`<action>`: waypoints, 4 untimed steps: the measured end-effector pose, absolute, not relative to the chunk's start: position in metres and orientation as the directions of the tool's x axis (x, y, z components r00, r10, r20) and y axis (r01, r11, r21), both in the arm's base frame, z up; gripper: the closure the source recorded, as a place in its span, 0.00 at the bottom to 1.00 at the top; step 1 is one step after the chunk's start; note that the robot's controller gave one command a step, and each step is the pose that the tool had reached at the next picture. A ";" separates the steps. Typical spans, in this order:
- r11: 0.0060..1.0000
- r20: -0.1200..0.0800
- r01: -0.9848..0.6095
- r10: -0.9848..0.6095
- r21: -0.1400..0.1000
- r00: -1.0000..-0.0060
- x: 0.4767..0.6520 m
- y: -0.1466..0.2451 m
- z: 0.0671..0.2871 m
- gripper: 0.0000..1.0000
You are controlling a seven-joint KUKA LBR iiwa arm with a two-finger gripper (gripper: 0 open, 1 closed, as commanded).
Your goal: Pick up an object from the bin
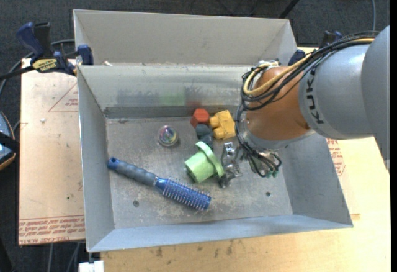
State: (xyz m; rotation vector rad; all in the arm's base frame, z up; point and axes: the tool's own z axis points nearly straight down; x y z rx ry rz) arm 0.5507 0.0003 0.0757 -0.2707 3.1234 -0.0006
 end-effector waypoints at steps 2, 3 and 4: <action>1.000 -0.012 0.030 0.030 0.002 -0.999 0.602 0.021 0.273 1.00; 0.973 0.006 -0.229 -0.229 0.002 -0.973 0.573 0.031 0.103 1.00; 0.973 -0.001 -0.229 -0.229 0.001 -0.973 0.575 0.031 0.107 0.00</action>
Offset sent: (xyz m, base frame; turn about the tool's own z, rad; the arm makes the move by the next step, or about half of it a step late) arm 0.0554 0.0131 0.0505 0.1925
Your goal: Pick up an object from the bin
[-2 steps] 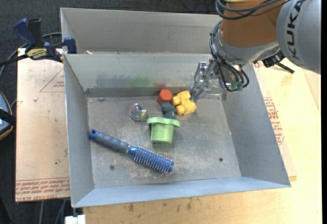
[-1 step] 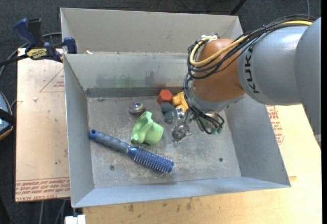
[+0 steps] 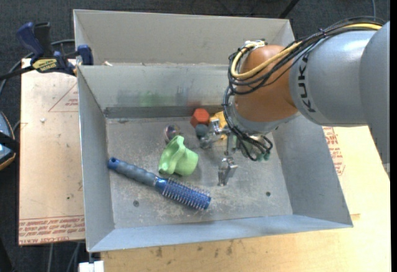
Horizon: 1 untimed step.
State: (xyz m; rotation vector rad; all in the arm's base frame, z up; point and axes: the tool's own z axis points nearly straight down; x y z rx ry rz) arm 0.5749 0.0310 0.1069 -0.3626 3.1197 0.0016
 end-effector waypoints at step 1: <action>0.936 -0.002 -0.352 -0.352 -0.002 -0.936 0.629 0.075 0.074 0.00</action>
Offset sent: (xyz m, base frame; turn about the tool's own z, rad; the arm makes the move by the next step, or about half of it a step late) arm 0.0513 0.0434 -0.0369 -0.1290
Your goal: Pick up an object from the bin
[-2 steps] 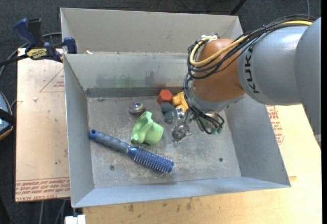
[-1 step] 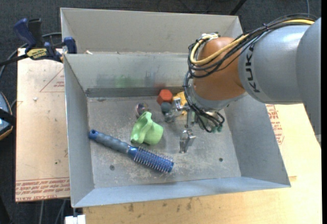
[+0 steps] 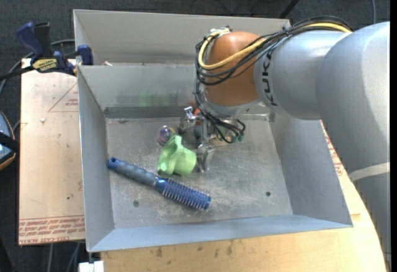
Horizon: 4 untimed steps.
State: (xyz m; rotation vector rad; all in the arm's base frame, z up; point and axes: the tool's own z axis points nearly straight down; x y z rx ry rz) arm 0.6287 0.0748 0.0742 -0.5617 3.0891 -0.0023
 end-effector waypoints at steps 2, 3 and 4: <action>0.936 -0.013 -0.352 -0.352 -0.002 -0.936 0.598 0.176 0.075 0.00; 0.908 -0.015 -0.419 -0.419 -0.001 -0.908 0.556 0.200 0.075 0.00; 0.945 -0.040 -0.327 -0.327 -0.006 -0.944 0.494 0.251 0.083 0.00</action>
Offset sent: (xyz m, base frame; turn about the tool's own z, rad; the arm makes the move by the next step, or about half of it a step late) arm -0.0308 0.0495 -0.0042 -0.0170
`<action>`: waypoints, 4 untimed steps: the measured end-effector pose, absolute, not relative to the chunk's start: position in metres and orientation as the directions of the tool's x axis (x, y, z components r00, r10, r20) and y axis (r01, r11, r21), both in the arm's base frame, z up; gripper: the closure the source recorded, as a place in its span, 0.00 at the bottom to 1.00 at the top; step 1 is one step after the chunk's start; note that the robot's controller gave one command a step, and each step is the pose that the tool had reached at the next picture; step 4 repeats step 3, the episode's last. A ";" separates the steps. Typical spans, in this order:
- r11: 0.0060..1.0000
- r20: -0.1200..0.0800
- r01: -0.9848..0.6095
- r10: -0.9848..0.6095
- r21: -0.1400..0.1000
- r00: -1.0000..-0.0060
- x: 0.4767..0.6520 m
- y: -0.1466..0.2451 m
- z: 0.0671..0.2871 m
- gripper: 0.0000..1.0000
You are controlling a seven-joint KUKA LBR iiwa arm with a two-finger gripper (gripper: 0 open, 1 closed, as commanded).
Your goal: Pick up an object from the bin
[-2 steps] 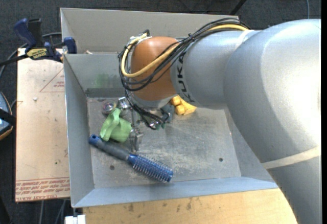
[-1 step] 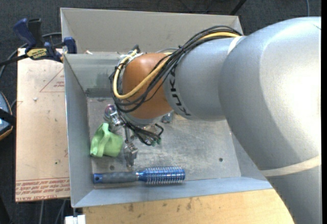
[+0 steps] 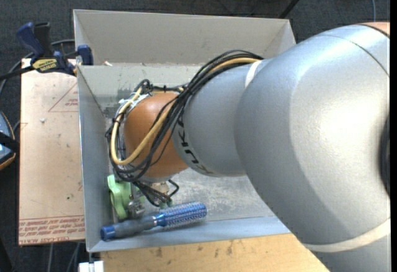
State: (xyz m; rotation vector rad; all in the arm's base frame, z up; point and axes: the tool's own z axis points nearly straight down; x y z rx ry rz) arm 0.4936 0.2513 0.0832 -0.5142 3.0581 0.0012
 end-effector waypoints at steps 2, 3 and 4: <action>0.925 -0.023 -0.380 -0.380 -0.001 -0.925 0.504 0.252 0.076 1.00; 0.917 -0.011 -0.399 -0.399 0.001 -0.917 0.508 0.244 0.217 1.00; 0.917 -0.011 -0.399 -0.399 0.001 -0.917 0.508 0.244 0.217 1.00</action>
Offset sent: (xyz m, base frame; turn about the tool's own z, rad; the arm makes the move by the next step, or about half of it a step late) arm 0.0038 -0.0007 -0.0132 -0.0603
